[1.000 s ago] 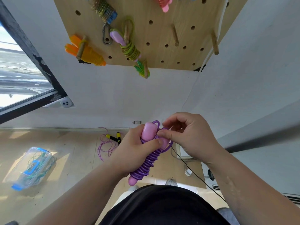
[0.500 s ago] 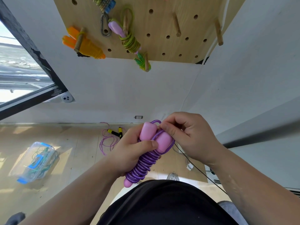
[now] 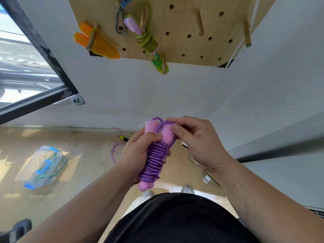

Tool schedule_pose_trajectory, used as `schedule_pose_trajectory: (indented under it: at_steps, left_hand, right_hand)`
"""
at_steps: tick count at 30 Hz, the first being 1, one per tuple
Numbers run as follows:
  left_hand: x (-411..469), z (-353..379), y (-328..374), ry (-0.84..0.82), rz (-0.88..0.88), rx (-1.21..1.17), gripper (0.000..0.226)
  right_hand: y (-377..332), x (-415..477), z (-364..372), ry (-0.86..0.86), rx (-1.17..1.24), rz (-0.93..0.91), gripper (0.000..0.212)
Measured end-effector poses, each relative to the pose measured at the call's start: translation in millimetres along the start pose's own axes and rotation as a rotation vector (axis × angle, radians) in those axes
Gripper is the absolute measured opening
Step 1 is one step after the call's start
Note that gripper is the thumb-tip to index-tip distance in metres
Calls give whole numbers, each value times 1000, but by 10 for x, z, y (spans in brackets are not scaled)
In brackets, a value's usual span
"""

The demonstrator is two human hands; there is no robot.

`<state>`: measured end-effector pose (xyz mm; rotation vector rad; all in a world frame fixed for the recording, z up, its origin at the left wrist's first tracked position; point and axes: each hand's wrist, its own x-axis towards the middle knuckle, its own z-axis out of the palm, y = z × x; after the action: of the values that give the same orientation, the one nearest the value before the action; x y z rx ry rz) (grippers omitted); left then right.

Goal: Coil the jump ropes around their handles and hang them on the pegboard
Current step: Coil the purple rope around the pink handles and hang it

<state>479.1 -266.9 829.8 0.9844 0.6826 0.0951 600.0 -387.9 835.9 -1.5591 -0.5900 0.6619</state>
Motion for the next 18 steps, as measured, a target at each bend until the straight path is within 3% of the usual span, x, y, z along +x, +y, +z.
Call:
schedule_pose_trajectory:
  at_steps: [3,6,10,13,18]
  left_hand:
    - [-1,-37,10,-66,37,-4,39]
    - [16,-64,22,-238,115,11,52]
    - [83,-92,81,-388,265,249,69]
    - [103,-55,136,-358,344,533,83]
    - [122,-38,96,-264,318,596,77]
  right_hand:
    - [-71,-28,52,38,22,-17,18]
    - [-142,-56,96,71,110,19,19]
    - [-243,-71,31,-79,367,295,13]
    - [-267,-67,-56,-102,436,457,5]
    - [-332,11,-180,-55,169,411,15]
